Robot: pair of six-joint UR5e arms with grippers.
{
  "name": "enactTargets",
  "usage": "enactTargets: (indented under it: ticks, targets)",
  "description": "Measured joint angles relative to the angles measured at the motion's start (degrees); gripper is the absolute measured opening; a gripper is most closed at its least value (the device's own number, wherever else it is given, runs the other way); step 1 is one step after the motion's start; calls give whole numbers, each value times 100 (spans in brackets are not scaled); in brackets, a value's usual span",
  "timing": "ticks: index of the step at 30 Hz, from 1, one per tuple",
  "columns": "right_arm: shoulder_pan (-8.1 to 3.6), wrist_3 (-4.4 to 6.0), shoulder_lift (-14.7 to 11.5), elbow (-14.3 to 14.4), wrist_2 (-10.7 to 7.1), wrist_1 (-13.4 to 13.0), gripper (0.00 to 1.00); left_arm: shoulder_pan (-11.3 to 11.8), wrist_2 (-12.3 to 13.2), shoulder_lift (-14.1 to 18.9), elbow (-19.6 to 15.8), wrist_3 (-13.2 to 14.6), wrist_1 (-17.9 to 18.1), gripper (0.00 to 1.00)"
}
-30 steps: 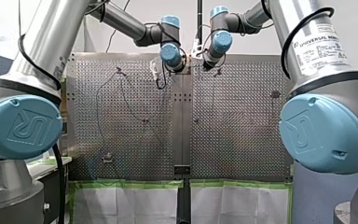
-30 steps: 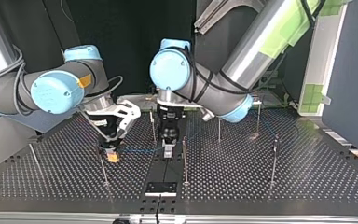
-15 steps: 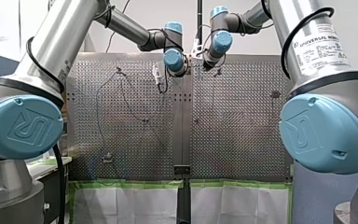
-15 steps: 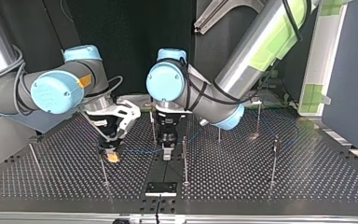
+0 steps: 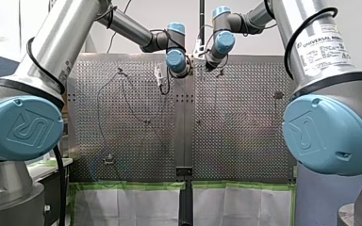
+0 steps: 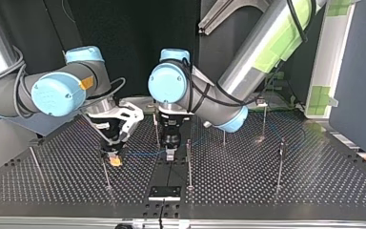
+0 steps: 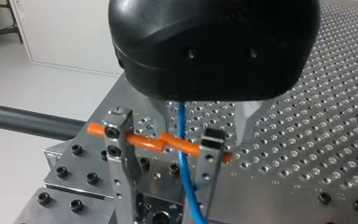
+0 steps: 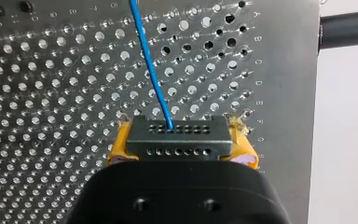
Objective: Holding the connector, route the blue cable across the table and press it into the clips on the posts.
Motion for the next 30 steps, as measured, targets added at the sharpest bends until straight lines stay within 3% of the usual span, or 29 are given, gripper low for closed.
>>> enactTargets:
  ticks: [2,3,5,13,23,30]
  targets:
    - [-1,0,0,1,0,0,0,-6,-2,-1,0,0,-11,22]
    - [-1,0,0,1,0,0,0,-11,-3,-3,0,0,-11,22]
    - [0,0,0,0,-1,0,0,-27,-5,0,0,-4,-6,2]
    - [37,0,5,36,-2,6,0,-112,-58,0,-47,-44,31,2]
    - [46,31,16,262,-16,-12,0,-208,-376,2,-508,-140,438,4]
    - [51,56,17,489,-181,-24,0,-215,-368,-2,-833,-252,762,4]
